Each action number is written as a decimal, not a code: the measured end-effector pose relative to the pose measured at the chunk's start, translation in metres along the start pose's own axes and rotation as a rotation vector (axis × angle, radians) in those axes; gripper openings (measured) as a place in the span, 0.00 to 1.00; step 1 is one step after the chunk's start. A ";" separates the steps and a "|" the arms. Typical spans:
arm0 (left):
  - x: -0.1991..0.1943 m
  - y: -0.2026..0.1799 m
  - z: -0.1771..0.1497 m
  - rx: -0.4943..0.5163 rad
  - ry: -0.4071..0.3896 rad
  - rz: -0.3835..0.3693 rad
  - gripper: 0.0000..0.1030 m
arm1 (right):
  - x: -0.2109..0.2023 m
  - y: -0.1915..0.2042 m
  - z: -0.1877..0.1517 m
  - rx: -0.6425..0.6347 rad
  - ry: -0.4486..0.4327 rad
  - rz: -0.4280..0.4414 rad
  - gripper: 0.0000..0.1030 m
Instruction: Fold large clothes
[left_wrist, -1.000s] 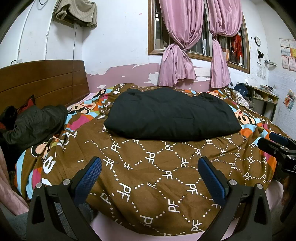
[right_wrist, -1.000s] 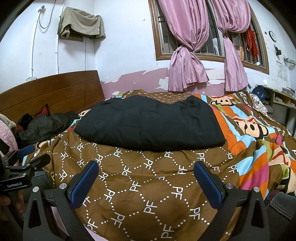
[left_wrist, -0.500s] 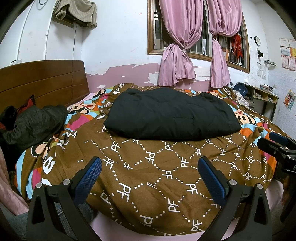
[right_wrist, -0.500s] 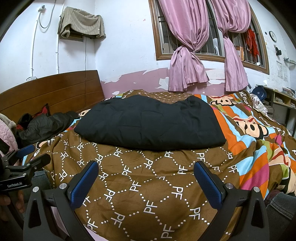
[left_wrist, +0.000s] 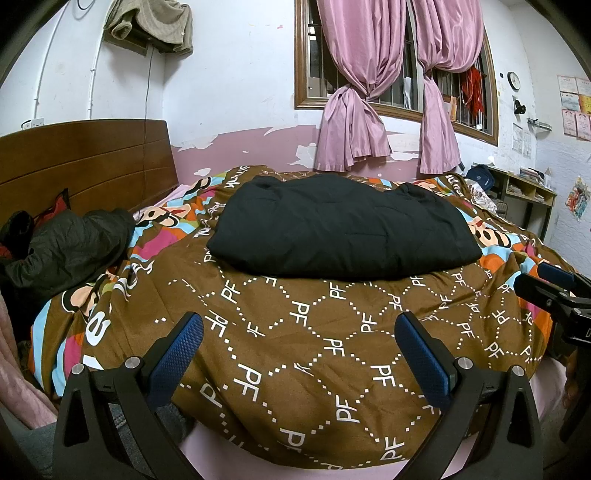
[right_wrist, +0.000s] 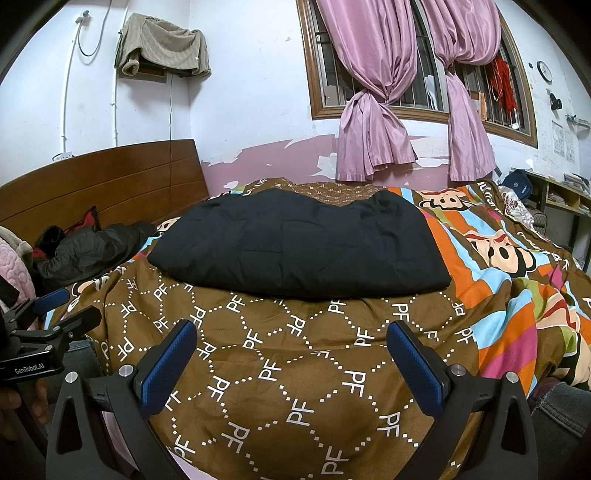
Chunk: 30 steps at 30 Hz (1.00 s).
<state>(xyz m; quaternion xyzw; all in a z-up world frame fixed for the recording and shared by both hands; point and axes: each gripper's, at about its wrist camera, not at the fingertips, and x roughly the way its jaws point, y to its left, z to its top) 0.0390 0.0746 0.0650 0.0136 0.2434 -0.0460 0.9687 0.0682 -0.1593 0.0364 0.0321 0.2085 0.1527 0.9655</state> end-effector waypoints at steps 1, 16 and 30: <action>0.000 0.000 0.000 0.000 0.000 0.000 0.98 | 0.000 0.000 0.000 0.000 0.000 0.000 1.00; 0.000 0.000 0.000 0.002 0.000 -0.001 0.98 | 0.000 0.000 0.000 0.000 0.001 0.000 1.00; 0.002 0.002 -0.002 0.004 0.002 -0.008 0.98 | 0.000 0.001 0.001 0.000 0.001 0.000 1.00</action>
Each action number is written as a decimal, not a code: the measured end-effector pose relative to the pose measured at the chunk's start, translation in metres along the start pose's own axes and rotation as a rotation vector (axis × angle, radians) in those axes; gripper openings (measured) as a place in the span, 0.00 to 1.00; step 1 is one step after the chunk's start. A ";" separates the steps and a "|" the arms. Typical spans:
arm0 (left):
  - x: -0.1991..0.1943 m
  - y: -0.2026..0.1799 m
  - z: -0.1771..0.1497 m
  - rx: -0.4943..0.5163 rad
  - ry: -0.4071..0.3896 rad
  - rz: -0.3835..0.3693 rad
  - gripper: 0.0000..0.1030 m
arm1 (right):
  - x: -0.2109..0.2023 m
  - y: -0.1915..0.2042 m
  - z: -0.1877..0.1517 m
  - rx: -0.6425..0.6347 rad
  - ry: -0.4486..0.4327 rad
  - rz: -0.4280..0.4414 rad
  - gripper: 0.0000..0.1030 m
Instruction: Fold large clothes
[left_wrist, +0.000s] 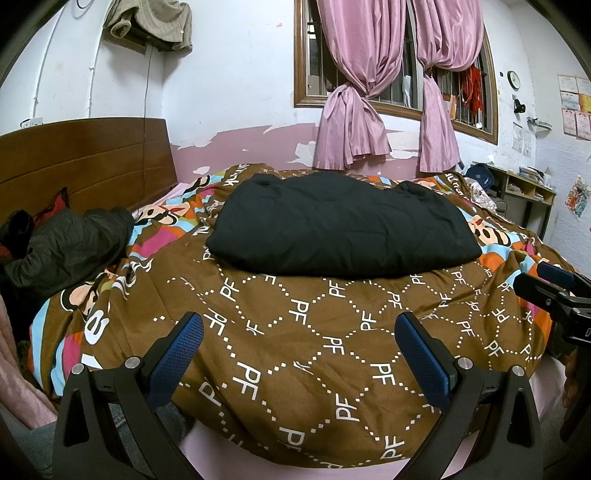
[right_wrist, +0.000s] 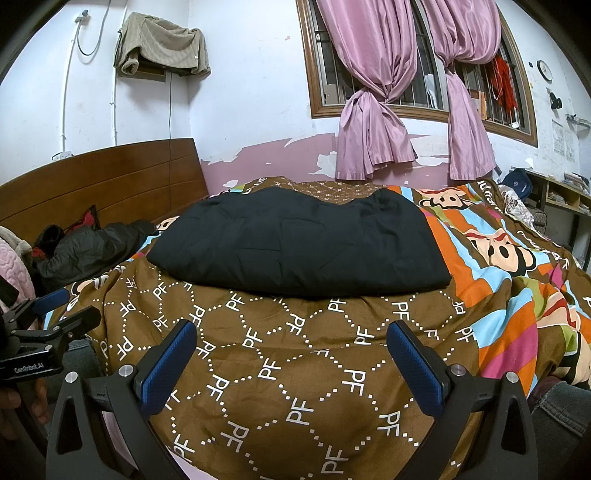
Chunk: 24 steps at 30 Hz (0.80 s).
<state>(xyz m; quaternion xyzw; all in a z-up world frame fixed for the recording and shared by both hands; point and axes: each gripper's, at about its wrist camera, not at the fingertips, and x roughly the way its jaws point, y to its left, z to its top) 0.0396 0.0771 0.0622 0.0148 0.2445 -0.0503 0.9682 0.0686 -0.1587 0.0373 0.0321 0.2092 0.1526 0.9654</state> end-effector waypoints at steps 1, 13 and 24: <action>0.000 0.000 0.000 -0.002 0.001 0.000 0.98 | 0.000 0.000 0.000 0.000 0.000 0.000 1.00; 0.007 0.013 -0.004 -0.054 0.049 0.010 0.98 | 0.001 0.001 0.001 0.000 0.001 -0.001 1.00; 0.010 0.021 -0.008 -0.071 0.077 0.042 0.98 | 0.001 0.002 0.001 -0.001 0.003 0.000 1.00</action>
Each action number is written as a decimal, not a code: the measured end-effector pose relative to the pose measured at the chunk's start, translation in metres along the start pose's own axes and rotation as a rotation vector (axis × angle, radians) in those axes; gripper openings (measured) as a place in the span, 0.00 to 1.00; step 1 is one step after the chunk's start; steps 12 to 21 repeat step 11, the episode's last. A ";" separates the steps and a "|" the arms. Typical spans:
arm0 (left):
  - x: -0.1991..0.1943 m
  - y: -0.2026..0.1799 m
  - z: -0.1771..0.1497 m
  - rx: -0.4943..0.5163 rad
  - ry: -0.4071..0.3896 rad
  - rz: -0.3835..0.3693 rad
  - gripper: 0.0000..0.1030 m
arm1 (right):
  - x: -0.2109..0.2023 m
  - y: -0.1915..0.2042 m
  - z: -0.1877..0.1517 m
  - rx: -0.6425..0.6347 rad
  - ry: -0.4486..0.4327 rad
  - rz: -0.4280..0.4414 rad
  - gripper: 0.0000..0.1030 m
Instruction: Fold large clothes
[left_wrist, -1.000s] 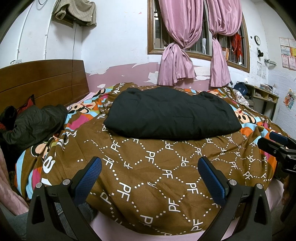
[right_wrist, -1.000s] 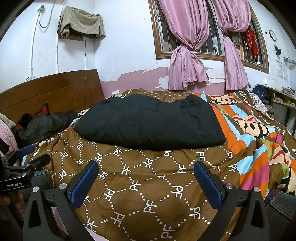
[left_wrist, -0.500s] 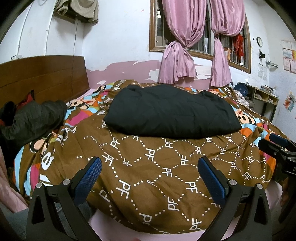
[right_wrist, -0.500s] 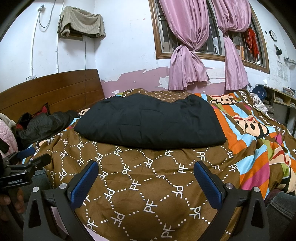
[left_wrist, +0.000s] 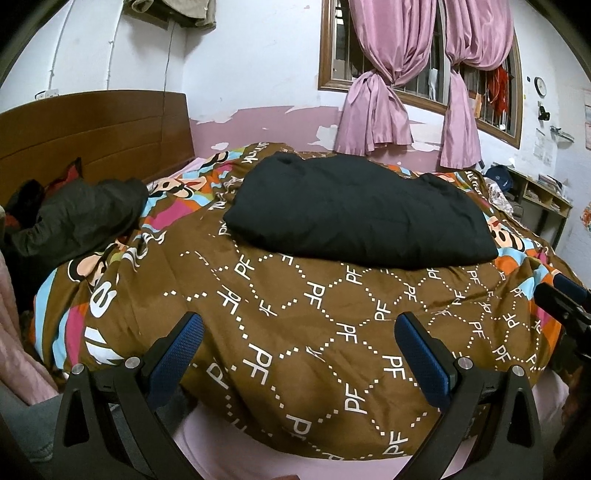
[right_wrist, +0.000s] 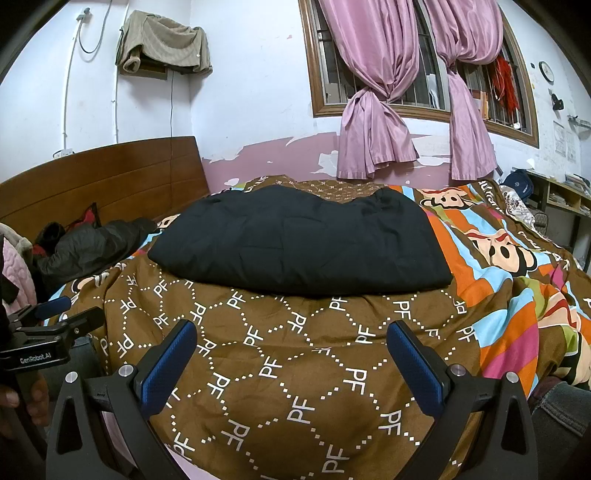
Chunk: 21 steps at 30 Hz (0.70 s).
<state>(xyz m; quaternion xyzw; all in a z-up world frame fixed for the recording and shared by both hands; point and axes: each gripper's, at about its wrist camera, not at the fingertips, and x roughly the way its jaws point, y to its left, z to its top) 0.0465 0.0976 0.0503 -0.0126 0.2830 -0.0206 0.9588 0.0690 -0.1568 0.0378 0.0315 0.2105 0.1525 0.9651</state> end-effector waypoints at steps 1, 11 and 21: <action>0.000 0.000 0.000 0.002 0.002 -0.002 0.98 | 0.000 0.000 -0.002 -0.001 0.001 0.002 1.00; 0.001 0.001 0.000 0.016 -0.008 0.003 0.98 | 0.000 0.000 -0.002 0.002 0.004 -0.004 1.00; 0.001 0.001 0.000 0.016 -0.008 0.003 0.98 | 0.000 0.000 -0.002 0.002 0.004 -0.004 1.00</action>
